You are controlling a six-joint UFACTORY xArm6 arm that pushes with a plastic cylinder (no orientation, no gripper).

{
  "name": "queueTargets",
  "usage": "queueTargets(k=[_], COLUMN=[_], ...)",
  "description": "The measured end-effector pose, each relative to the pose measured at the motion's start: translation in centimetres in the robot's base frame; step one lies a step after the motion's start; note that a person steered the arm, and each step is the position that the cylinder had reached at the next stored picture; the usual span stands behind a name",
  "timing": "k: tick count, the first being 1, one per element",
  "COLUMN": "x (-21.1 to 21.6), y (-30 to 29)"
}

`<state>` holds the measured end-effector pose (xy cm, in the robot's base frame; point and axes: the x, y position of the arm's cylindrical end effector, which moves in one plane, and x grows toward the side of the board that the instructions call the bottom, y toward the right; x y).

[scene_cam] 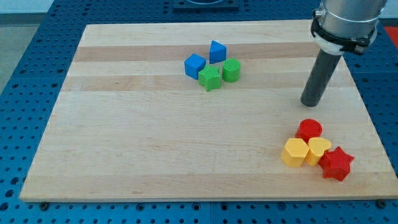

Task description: Separate the green circle closer to blue cube

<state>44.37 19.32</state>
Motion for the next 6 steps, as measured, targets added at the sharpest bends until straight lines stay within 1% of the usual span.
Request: queueTargets(k=[1,2,4,5,6], x=[-2.2,-4.6,-6.7,-8.6,-9.6], y=[-0.3,-4.1,-11.2,-12.1,-15.3])
